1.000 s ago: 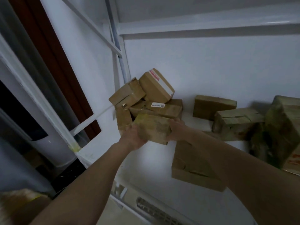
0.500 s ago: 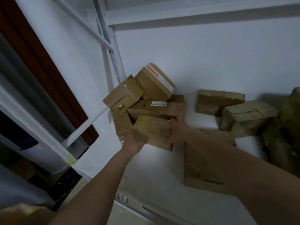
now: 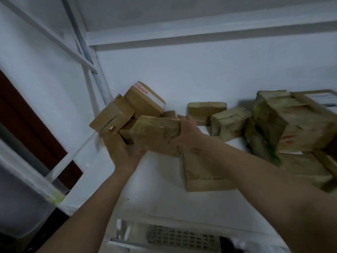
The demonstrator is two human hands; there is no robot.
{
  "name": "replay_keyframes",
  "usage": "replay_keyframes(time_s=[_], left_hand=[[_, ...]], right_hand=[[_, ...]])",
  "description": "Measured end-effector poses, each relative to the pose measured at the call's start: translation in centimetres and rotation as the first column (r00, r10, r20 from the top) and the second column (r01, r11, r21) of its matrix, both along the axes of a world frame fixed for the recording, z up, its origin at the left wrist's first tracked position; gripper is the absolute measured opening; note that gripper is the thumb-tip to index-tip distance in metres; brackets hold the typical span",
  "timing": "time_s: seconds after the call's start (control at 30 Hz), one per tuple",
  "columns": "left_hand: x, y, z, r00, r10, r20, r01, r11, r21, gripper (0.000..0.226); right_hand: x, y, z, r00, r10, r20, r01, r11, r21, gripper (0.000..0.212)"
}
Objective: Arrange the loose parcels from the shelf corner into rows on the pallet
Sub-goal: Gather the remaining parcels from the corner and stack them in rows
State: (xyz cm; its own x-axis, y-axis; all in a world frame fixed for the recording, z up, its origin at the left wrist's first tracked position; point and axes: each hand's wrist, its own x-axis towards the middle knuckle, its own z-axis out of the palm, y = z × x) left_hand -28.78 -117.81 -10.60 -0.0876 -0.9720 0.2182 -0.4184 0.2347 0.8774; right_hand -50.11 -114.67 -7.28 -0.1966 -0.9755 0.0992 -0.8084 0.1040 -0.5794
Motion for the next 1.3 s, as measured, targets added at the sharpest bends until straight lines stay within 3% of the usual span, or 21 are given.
replay_keyframes(time_s=[0.13,0.37,0.5,0.6,0.8,0.87,1.0,1.13,1.3], left_hand=[[-2.2,1.7,0.4,0.999,-0.028,-0.025,0.028,0.999,0.019,0.081],[-7.1,6.8,-0.3,0.928,-0.344,-0.143,0.361,0.926,0.109,0.114],[-9.9,9.8,-0.4,0.907,-0.413,-0.088,0.420,0.902,0.096,0.105],[-11.6,11.8,0.2,0.896,-0.441,-0.051,0.444,0.895,0.048,0.081],[-15.7,16.1,2.6,0.884,-0.467,-0.023,0.466,0.883,-0.057,0.057],[-17.6,17.9,3.7,0.879,-0.476,-0.010,0.473,0.876,-0.094,0.055],[-22.5,21.6,5.7,0.857,-0.506,-0.102,0.497,0.862,-0.099,0.075],[-28.1,25.2,7.7,0.833,-0.539,-0.125,0.518,0.839,-0.165,0.055],[-35.9,29.4,9.9,0.794,-0.590,-0.150,0.556,0.803,-0.213,0.054]], right_hand=[[-0.8,4.8,1.9,0.998,-0.068,-0.011,0.067,0.998,-0.018,0.109],[-4.1,15.2,4.1,0.981,-0.190,0.026,0.186,0.975,0.122,0.107],[-6.2,20.7,5.2,0.969,-0.244,0.045,0.233,0.957,0.170,0.095],[-8.0,23.8,6.0,0.964,-0.249,0.098,0.229,0.956,0.182,0.088],[-11.8,28.6,7.8,0.958,-0.283,0.043,0.273,0.949,0.156,0.092],[-13.6,30.4,8.6,0.954,-0.296,0.048,0.287,0.948,0.136,0.091],[-18.0,34.4,10.7,0.937,-0.342,0.063,0.334,0.936,0.110,0.102],[-23.1,38.5,12.6,0.922,-0.383,0.060,0.377,0.921,0.094,0.102],[-29.8,43.0,13.0,0.890,-0.445,0.099,0.443,0.896,0.039,0.096]])
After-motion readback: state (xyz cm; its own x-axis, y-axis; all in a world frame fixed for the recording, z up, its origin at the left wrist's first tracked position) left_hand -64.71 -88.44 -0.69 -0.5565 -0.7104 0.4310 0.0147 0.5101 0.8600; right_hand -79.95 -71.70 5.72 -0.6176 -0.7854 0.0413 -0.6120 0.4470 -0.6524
